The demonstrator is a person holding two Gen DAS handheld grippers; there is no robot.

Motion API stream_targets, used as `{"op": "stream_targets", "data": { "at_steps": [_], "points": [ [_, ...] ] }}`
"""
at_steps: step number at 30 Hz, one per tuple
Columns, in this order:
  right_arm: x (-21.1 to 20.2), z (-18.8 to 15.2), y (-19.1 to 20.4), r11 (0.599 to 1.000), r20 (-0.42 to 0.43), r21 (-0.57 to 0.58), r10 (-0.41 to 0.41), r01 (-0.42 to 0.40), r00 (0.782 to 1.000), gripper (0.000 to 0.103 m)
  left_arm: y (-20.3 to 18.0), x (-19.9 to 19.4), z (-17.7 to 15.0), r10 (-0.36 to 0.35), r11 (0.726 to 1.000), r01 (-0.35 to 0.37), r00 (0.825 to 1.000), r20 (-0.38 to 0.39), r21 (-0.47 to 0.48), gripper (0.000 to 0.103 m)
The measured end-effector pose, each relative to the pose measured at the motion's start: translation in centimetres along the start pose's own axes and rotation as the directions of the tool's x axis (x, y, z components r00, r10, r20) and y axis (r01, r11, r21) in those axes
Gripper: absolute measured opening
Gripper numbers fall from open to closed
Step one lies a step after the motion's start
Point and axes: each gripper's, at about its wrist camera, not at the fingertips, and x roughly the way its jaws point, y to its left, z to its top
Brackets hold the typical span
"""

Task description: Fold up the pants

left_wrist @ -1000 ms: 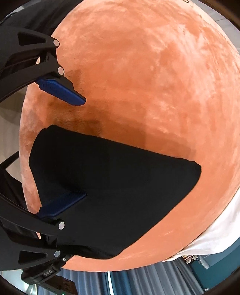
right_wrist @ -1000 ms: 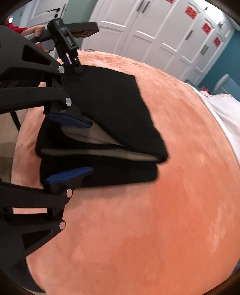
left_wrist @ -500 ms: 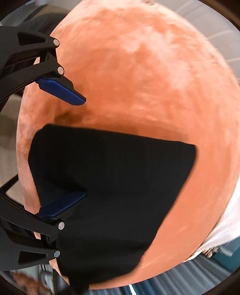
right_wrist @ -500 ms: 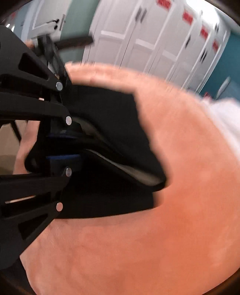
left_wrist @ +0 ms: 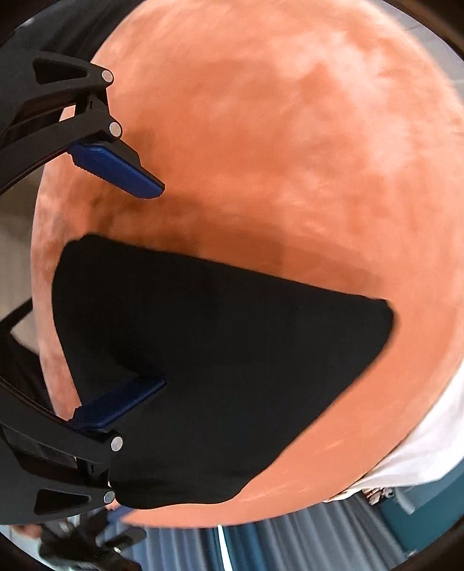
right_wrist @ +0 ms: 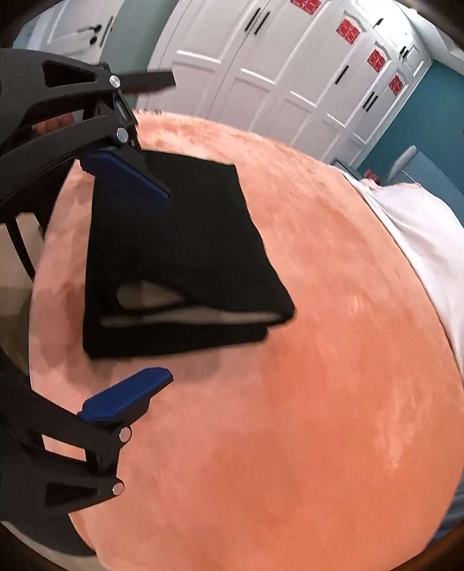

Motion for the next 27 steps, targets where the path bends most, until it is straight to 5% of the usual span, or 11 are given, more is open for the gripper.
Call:
{"op": "stream_targets", "data": {
  "at_steps": [3, 4, 6, 8, 10, 14, 16, 18, 21, 24, 27],
  "points": [
    [3.5, -0.6, -0.5, 0.997, -0.071, 0.006, -0.082, 0.083, 0.994, 0.095, -0.3, 1.3, -0.5, -0.004, 1.000, 0.004, 1.000, -0.003, -0.014, 0.098],
    [4.9, -0.9, -0.5, 0.992, -0.110, -0.001, -0.128, 0.128, 0.986, 0.061, -0.7, 1.4, -0.9, 0.003, 1.000, -0.003, 1.000, 0.006, 0.013, 0.095],
    [6.6, -1.5, -1.0, 0.995, -0.131, 0.043, -0.089, 0.095, 0.987, 0.046, -1.8, 0.7, -0.3, -0.049, 0.996, 0.046, 0.998, 0.031, 0.077, 0.056],
    [5.3, -0.6, 0.3, 0.998, -0.088, 0.026, -0.063, 0.065, 0.994, 0.033, -2.4, -0.6, 0.8, -0.063, 0.994, 0.057, 0.996, 0.064, 0.090, 0.045],
    [2.8, 0.7, 2.4, 1.000, -0.005, -0.005, 0.019, -0.019, 1.000, 0.031, -3.0, -2.8, 1.5, -0.119, 0.989, 0.107, 0.985, 0.121, 0.100, 0.042],
    [0.2, 2.4, 5.4, 0.994, 0.091, -0.091, 0.069, -0.060, 0.994, 0.034, -4.2, -5.3, 2.5, -0.070, 0.986, 0.030, 0.967, 0.244, 0.163, 0.050],
    [2.7, 2.8, 4.0, 0.996, 0.046, -0.086, 0.021, -0.017, 0.999, 0.043, -4.5, -3.1, 2.7, 0.009, 0.982, -0.052, 0.973, 0.232, 0.182, 0.059],
    [7.5, 2.3, 1.5, 0.984, -0.079, -0.095, -0.161, 0.153, 0.984, 0.051, -4.2, 0.4, 2.3, 0.172, 0.960, -0.202, 0.972, 0.162, 0.192, 0.060],
    [5.2, 1.7, 0.4, 0.991, 0.005, 0.088, -0.100, 0.100, 0.995, 0.049, -4.3, -0.9, 1.2, 0.173, 0.957, -0.220, 0.957, 0.235, 0.191, 0.065],
    [1.8, 2.4, 4.8, 0.990, 0.157, -0.022, -0.132, 0.137, 0.979, 0.040, -4.8, -1.3, 0.1, 0.248, 0.915, -0.317, 0.930, 0.269, 0.249, 0.066],
    [3.4, 4.3, 9.5, 0.977, 0.129, -0.195, -0.061, 0.086, 0.990, 0.040, -4.9, -1.4, -0.3, 0.269, 0.905, -0.337, 0.926, 0.264, 0.259, 0.066]
  ]
}}
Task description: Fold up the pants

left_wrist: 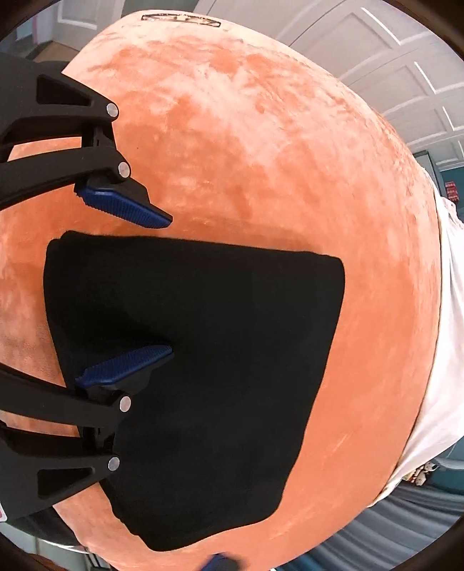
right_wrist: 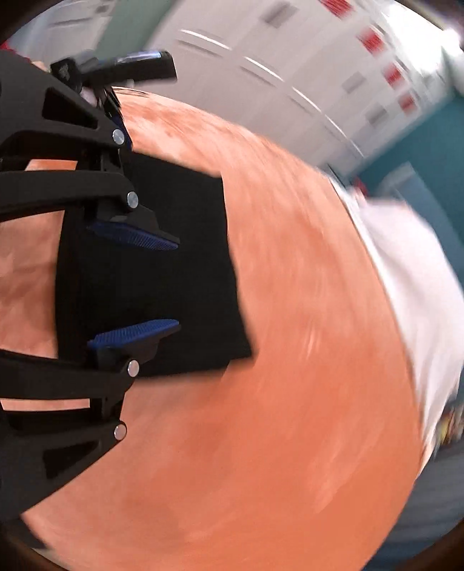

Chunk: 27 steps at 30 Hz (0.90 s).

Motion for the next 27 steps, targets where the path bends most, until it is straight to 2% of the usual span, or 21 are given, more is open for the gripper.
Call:
{"op": "stream_targets", "data": {
  "at_steps": [1, 2, 3, 4, 5, 6, 7, 8, 9, 12, 14, 16, 18, 19, 21, 22, 23, 24, 25, 26, 27],
  "points": [
    [0.9, 0.7, -0.3, 1.000, -0.013, -0.020, 0.003, -0.003, 1.000, 0.039, -0.2, 0.2, 0.4, -0.001, 1.000, 0.001, 1.000, -0.004, -0.004, 0.066],
    [3.2, 1.2, -0.6, 0.999, -0.063, -0.040, -0.014, 0.011, 0.998, 0.037, 0.0, 0.3, 0.4, -0.003, 1.000, 0.003, 1.000, -0.008, -0.010, 0.066],
    [4.9, 1.2, -1.4, 0.998, -0.093, -0.032, -0.049, 0.046, 0.994, 0.037, 0.2, 0.2, 0.4, -0.004, 1.000, 0.004, 1.000, -0.008, -0.015, 0.066],
    [7.2, 1.3, -3.6, 0.994, -0.144, 0.016, -0.106, 0.109, 0.984, 0.023, 0.2, 0.1, 0.2, -0.005, 1.000, 0.005, 1.000, -0.007, -0.015, 0.067],
    [7.9, 1.2, -5.3, 0.988, -0.161, 0.073, -0.124, 0.137, 0.979, 0.003, 0.0, 0.0, 1.0, -0.007, 1.000, 0.007, 1.000, -0.008, -0.013, 0.067],
    [7.5, 1.4, -7.2, 0.973, -0.148, 0.185, -0.107, 0.134, 0.983, 0.003, 0.1, 0.1, 1.2, -0.003, 1.000, 0.003, 1.000, -0.009, -0.004, 0.067],
    [6.7, 1.6, -8.1, 0.960, -0.124, 0.263, -0.069, 0.100, 0.990, 0.009, -0.5, 0.2, 1.3, 0.007, 1.000, -0.007, 1.000, -0.007, 0.001, 0.067],
    [5.5, 2.0, -8.1, 0.947, -0.075, 0.311, -0.057, 0.078, 0.996, 0.011, -0.7, 0.4, 1.3, 0.011, 1.000, -0.011, 1.000, -0.007, 0.005, 0.067],
    [5.0, 2.6, -7.1, 0.956, -0.055, 0.286, -0.053, 0.067, 0.997, 0.010, -0.8, 0.4, 1.3, 0.005, 1.000, -0.005, 1.000, -0.011, 0.004, 0.067],
    [6.3, 3.7, -3.4, 0.994, -0.091, 0.100, -0.030, 0.039, 0.995, 0.010, -1.1, 0.4, 1.1, 0.001, 1.000, -0.001, 1.000, -0.017, -0.005, 0.067],
    [9.1, 4.3, -3.2, 0.994, -0.133, 0.021, -0.100, 0.104, 0.986, 0.008, -1.2, 0.3, 1.1, 0.003, 1.000, -0.003, 1.000, -0.019, -0.005, 0.068],
    [11.7, 4.7, -5.6, 0.982, -0.209, 0.041, -0.171, 0.183, 0.963, 0.005, -1.2, 0.3, 1.1, 0.002, 1.000, -0.002, 1.000, -0.021, 0.002, 0.070],
    [10.7, 6.1, -6.1, 0.972, -0.163, 0.141, -0.167, 0.190, 0.972, 0.007, -1.3, 0.3, 1.2, 0.018, 1.000, -0.018, 1.000, -0.013, 0.010, 0.071],
    [9.7, 6.7, -5.3, 0.973, -0.118, 0.160, -0.146, 0.164, 0.982, 0.012, -1.2, 0.5, 1.2, 0.021, 1.000, -0.021, 1.000, -0.016, 0.008, 0.072],
    [9.1, 7.5, -2.7, 0.990, -0.098, 0.095, -0.097, 0.107, 0.990, 0.012, -1.0, 0.7, 1.2, 0.012, 1.000, -0.012, 1.000, -0.024, -0.006, 0.073],
    [9.2, 7.4, -2.0, 0.993, -0.110, 0.045, -0.105, 0.110, 0.988, 0.010, -0.9, 0.8, 1.2, 0.012, 1.000, -0.013, 1.000, -0.027, -0.012, 0.075],
    [10.6, 7.3, -1.9, 0.986, -0.140, -0.010, -0.166, 0.167, 0.976, 0.009, -0.7, 0.8, 1.3, 0.010, 1.000, -0.011, 1.000, -0.029, -0.018, 0.076],
    [11.7, 7.0, -2.5, 0.978, -0.168, -0.015, -0.208, 0.208, 0.964, 0.009, -0.5, 0.8, 1.3, 0.004, 1.000, -0.004, 1.000, -0.031, -0.022, 0.078],
    [13.2, 6.5, -4.8, 0.967, -0.208, 0.030, -0.242, 0.253, 0.948, 0.009, -0.3, 0.8, 1.3, -0.012, 1.000, 0.011, 0.999, -0.034, -0.029, 0.081],
    [13.1, 6.4, -7.1, 0.964, -0.225, 0.123, -0.203, 0.234, 0.953, 0.000, 0.0, 0.7, 1.2, -0.025, 0.999, 0.024, 0.999, -0.034, -0.034, 0.082],
    [12.9, 6.5, -8.1, 0.955, -0.219, 0.196, -0.180, 0.224, 0.959, 0.000, 0.3, 0.7, 1.2, -0.029, 0.999, 0.028, 0.999, -0.034, -0.040, 0.084]
  ]
}}
